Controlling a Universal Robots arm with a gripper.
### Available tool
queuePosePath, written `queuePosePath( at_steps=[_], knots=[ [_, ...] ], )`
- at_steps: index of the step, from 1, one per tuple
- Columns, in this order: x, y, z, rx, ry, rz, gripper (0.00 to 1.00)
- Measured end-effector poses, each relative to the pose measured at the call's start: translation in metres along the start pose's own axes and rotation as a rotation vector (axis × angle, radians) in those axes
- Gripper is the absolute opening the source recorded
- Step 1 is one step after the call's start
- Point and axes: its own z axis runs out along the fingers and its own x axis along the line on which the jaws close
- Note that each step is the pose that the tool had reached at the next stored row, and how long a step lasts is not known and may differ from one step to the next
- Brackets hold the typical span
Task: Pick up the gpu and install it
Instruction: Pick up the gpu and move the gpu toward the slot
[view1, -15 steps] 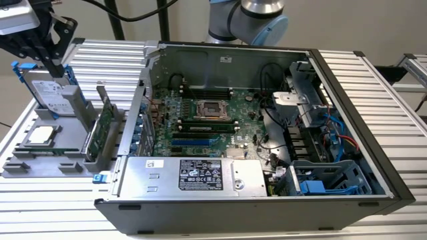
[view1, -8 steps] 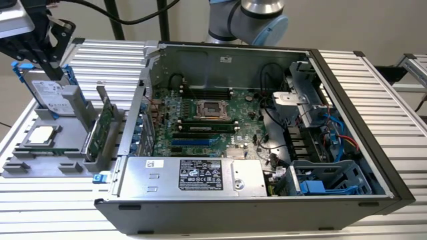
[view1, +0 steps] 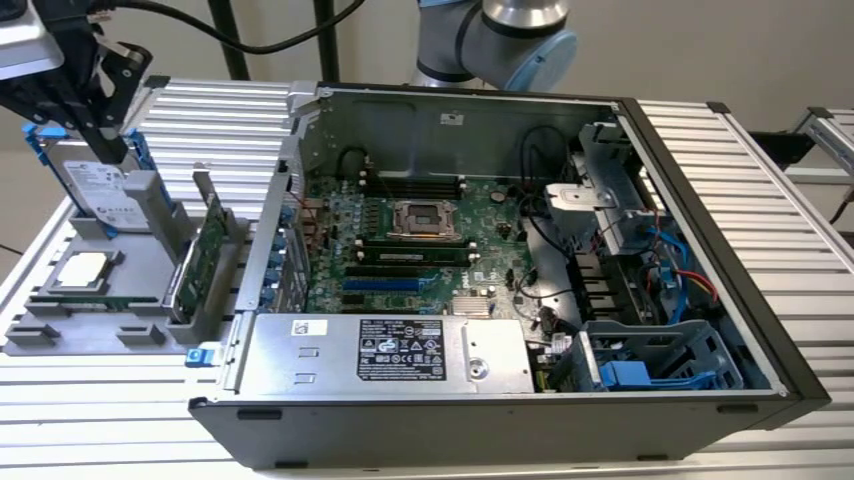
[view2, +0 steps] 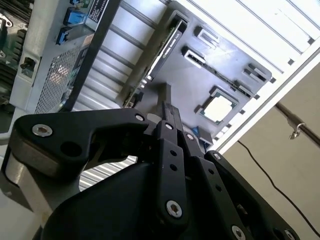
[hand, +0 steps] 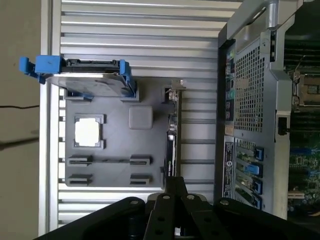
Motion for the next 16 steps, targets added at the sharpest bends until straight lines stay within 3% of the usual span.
queuePosePath(
  at_steps=[9, 11, 16],
  knots=[
    [-0.0042, -0.0074, -0.0001, -0.0008, 0.0029, 0.002, 0.0],
    [-0.0042, -0.0074, -0.0001, -0.0112, 0.0028, 0.003, 0.0],
    [-0.0042, -0.0074, -0.0001, -0.0123, 0.0028, 0.003, 0.0]
  ],
)
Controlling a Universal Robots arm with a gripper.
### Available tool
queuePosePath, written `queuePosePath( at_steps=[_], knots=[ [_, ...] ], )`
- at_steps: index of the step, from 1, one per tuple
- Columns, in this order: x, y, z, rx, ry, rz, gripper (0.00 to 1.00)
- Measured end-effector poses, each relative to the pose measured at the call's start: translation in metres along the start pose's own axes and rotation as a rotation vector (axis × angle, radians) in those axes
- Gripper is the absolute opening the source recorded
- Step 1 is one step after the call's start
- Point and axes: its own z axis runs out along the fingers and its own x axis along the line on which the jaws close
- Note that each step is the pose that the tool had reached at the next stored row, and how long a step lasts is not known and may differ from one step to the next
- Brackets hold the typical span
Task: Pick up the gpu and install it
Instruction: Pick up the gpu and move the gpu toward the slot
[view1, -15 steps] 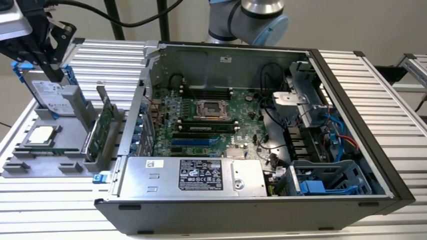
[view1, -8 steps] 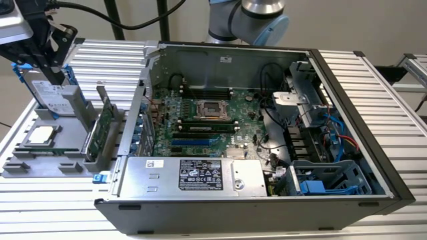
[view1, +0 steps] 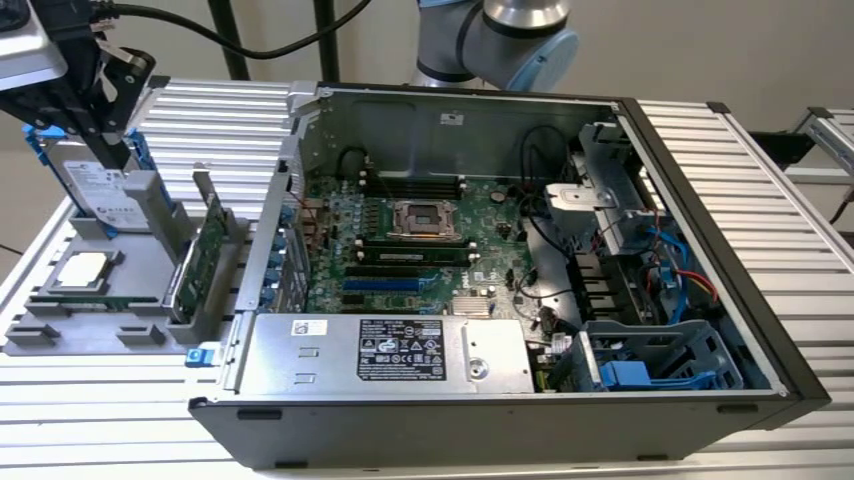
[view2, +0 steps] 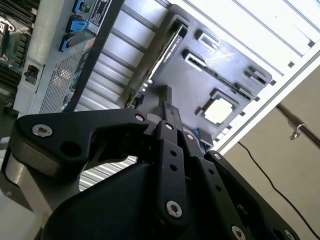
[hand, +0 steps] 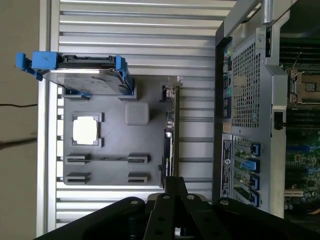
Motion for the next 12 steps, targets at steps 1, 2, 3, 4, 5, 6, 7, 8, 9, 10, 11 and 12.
queuePosePath(
  at_steps=[1, 2, 3, 4, 5, 6, 7, 8, 9, 10, 11, 12],
  knots=[
    [0.0, 0.0, 0.0, -0.0002, 0.0, 0.0, 0.0],
    [0.0, 0.0, 0.0, -0.0005, 0.0, 0.0, 0.0],
    [0.0, 0.0, 0.0, -0.0007, 0.0, 0.0, 0.0],
    [0.0, 0.0, 0.0, -0.0009, 0.0, 0.0, 0.0],
    [0.0, 0.0, 0.0, -0.0011, 0.0, 0.0, 0.0],
    [0.0, 0.0, 0.0, -0.0013, 0.0, 0.0, 0.0],
    [0.0, 0.0, 0.0, -0.0016, 0.0, 0.0, 1.0],
    [0.0, 0.0, 0.0, -0.0017, 0.0, 0.0, 1.0],
    [0.0, 0.0, 0.0, -0.002, 0.0, 0.0, 1.0],
    [0.0, 0.0, 0.0, -0.0022, 0.0, 0.0, 1.0],
    [0.0, 0.0, 0.0, -0.0024, 0.0, 0.0, 1.0],
    [0.0, 0.0, 0.0, -0.0026, 0.0, 0.0, 1.0]
  ],
)
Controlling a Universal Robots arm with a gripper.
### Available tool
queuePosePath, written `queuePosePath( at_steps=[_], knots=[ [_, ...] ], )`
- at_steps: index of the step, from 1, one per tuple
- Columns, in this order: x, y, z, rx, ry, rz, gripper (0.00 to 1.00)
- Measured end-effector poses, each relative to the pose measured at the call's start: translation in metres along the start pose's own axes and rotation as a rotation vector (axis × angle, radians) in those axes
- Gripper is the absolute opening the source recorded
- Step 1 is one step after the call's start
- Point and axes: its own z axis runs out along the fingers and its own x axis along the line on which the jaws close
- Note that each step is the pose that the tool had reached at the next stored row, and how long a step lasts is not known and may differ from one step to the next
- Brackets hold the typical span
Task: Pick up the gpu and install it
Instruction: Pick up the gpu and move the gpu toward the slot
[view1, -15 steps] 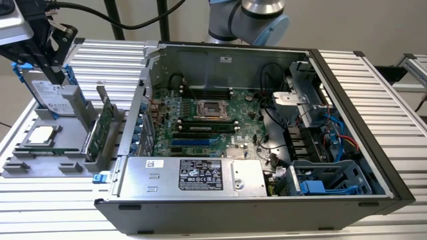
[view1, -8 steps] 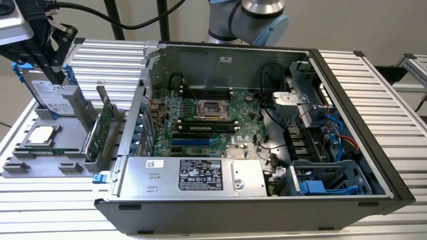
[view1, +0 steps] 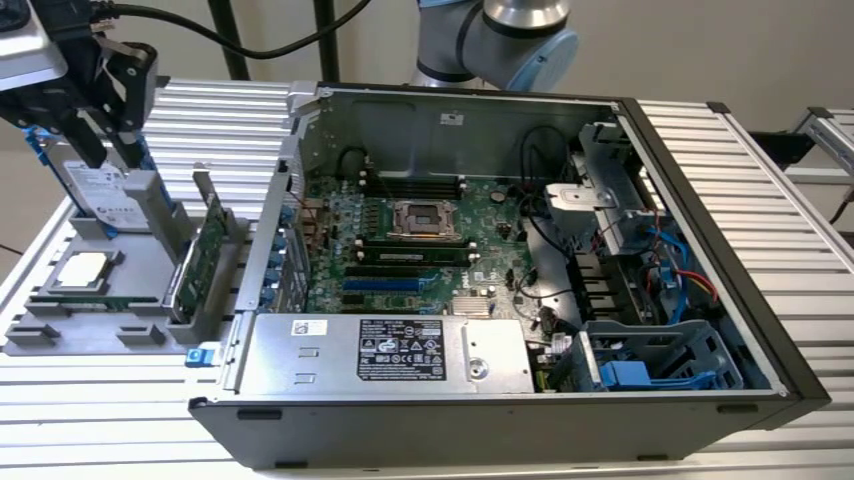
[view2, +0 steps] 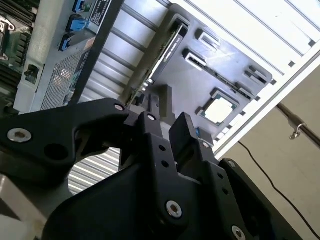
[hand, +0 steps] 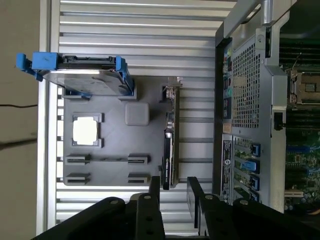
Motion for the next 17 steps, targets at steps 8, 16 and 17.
queuePosePath(
  at_steps=[8, 16, 17],
  knots=[
    [0.0, 0.0, 0.0001, -0.0014, 0.0, 0.0, 1.0],
    [0.0001, -0.0004, 0.006, -0.0009, -0.001, 0.014, 1.0],
    [0.0001, -0.0005, 0.007, -0.0008, -0.0011, 0.016, 1.0]
  ],
)
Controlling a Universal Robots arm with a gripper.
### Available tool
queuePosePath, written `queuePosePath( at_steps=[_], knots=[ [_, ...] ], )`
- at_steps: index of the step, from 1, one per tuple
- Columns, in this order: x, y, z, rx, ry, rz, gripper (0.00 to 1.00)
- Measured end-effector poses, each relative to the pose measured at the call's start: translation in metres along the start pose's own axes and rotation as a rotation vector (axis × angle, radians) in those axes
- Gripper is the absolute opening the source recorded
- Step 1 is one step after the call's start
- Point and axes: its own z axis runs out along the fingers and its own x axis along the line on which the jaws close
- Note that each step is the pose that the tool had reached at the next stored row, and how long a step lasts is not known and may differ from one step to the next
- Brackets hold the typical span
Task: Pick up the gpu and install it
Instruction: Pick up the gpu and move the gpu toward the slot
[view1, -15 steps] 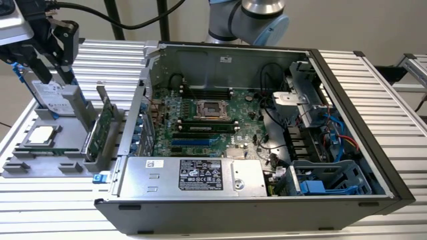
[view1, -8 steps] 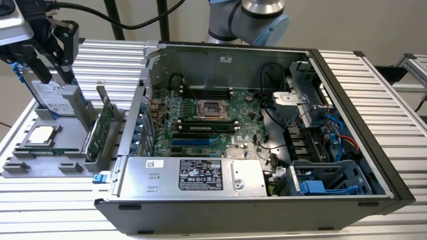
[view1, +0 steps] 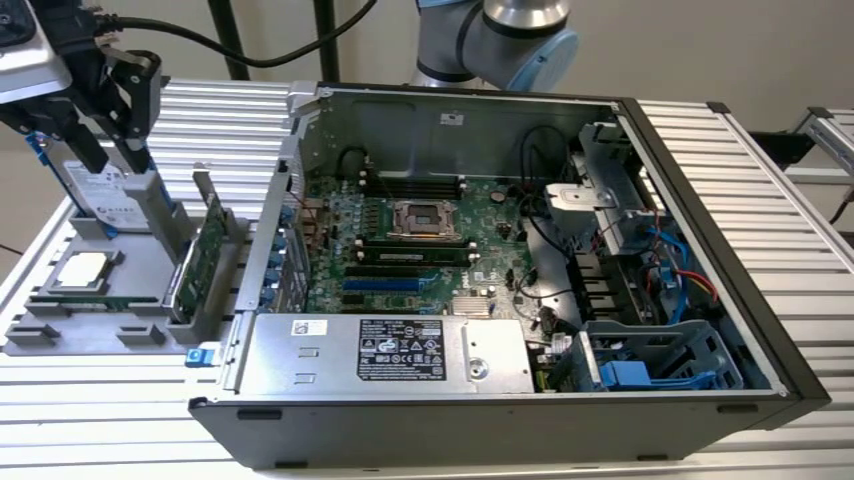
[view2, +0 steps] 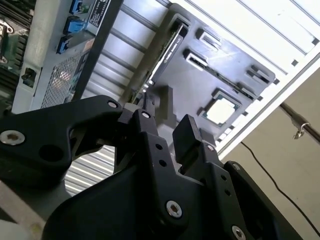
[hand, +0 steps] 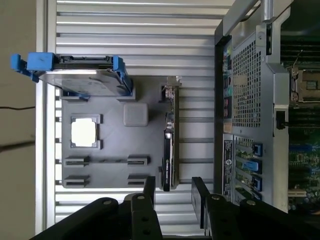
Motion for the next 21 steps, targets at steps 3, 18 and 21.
queuePosePath(
  at_steps=[3, 18, 21],
  knots=[
    [0.0, -0.0001, 0.0021, 0.0002, -0.0001, 0.002, 1.0],
    [-0.0003, -0.0009, 0.0137, 0.0008, -0.0006, 0.011, 1.0],
    [-0.0009, -0.0011, 0.0166, 0.0014, -0.0015, 0.024, 1.0]
  ],
)
